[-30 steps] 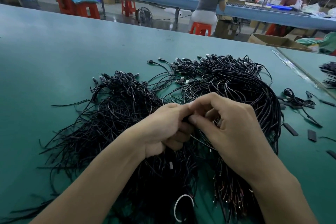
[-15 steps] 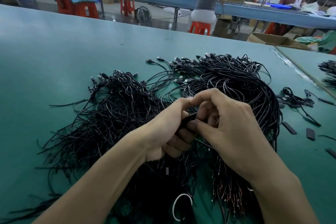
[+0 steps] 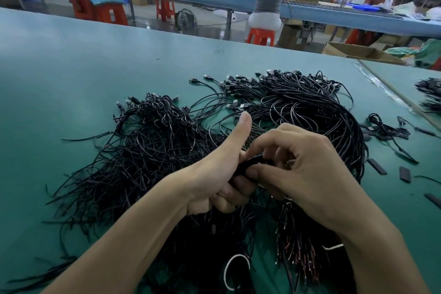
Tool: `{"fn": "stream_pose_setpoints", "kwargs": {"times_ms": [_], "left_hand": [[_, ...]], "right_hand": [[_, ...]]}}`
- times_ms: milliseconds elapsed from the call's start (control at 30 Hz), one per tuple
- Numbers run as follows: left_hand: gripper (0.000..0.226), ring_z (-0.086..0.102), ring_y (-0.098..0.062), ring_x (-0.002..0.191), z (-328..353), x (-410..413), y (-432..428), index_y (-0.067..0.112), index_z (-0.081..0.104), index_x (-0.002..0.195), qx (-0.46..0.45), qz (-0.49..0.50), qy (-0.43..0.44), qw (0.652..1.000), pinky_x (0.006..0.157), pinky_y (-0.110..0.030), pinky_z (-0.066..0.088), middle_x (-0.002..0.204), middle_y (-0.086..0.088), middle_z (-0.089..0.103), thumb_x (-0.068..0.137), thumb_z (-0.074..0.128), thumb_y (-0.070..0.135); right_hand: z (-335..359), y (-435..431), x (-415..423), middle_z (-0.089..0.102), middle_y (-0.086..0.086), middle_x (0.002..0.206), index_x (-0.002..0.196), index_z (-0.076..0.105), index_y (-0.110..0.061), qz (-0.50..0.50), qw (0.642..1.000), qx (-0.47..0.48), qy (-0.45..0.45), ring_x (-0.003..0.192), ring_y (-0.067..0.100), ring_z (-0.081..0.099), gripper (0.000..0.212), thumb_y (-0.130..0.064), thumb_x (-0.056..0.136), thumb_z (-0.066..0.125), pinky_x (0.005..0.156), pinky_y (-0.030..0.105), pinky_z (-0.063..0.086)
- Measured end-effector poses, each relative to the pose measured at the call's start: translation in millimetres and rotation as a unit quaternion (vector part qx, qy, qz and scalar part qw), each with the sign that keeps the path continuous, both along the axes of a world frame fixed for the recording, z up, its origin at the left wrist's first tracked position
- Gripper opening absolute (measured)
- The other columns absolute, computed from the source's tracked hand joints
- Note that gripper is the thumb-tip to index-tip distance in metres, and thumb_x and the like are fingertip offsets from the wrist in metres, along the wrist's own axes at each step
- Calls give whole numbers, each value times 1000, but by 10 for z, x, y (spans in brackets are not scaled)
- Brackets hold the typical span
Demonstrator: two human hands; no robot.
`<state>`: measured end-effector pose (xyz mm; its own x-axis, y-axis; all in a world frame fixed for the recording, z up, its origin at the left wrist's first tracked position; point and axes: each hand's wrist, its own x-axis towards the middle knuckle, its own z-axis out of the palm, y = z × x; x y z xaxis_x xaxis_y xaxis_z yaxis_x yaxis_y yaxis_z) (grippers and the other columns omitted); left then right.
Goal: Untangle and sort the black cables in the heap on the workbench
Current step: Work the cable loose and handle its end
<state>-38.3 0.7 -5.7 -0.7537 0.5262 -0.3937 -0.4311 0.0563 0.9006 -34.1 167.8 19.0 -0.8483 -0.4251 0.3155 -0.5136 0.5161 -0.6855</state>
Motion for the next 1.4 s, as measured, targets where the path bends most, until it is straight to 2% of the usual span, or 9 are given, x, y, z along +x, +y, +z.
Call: {"fn": "stream_pose_setpoints", "kwargs": {"times_ms": [233,333,467,633,767,900,1067,1233,1400], "left_hand": [[76,16,-3,36,7,-14,28,24,45,56,35,26,-37,998,36,-9,14,52,8,26,72,21,95],[73,16,-3,34,5,-28,38,24,43,53,40,57,-47,996,35,-7,16,51,7,26,76,25,91],[71,18,-4,34,-19,-30,50,24,45,52,29,74,-43,996,34,-9,17,53,7,28,82,27,87],[53,17,-3,36,5,-63,-10,20,48,60,122,68,-69,988,35,-8,14,58,6,25,92,33,59],[28,26,-4,41,58,-48,-30,15,51,67,227,37,-71,971,35,-13,16,63,3,33,79,38,37],[22,38,-2,49,86,-30,-9,11,56,77,298,50,-67,951,34,-11,26,68,2,45,89,46,25],[23,37,-1,47,77,-31,75,11,48,80,269,139,-28,953,31,-10,26,63,3,47,98,46,25],[39,29,-3,44,119,-14,101,15,49,75,269,185,-73,942,31,-12,20,60,4,36,103,39,39],[34,24,-4,43,103,-7,171,18,48,74,218,245,-14,945,31,-13,20,56,6,32,105,44,31]], "right_hand": [[2,8,2,63,-14,79,80,78,-32,-4,999,13,52,68,15,60,17,-17,75,85,58,13,42],[3,-5,4,65,-16,86,82,79,-31,3,997,28,71,78,10,63,14,-17,78,82,65,12,44],[-16,-34,6,61,-18,92,84,75,-28,4,993,76,87,85,7,62,11,-18,85,72,73,23,48],[-29,-60,10,60,-15,91,82,65,-26,-7,990,73,119,86,8,59,13,-14,88,67,73,28,48],[-72,-65,-23,60,-13,85,82,63,-20,-28,987,35,152,84,10,59,17,-5,87,70,72,19,45],[-91,-63,-55,64,-9,84,83,66,-14,-59,977,-33,202,83,4,60,15,0,86,71,72,6,40],[-134,-74,-73,64,-8,83,82,66,-9,-47,973,-49,219,82,-7,60,15,5,85,71,72,3,40],[-151,-88,-63,64,-7,86,83,63,-10,-26,977,-51,208,86,-4,61,17,6,87,69,74,4,43],[-158,-116,-53,59,-17,83,90,60,-20,-48,981,-23,186,79,1,58,16,-6,91,67,66,5,38]]}}
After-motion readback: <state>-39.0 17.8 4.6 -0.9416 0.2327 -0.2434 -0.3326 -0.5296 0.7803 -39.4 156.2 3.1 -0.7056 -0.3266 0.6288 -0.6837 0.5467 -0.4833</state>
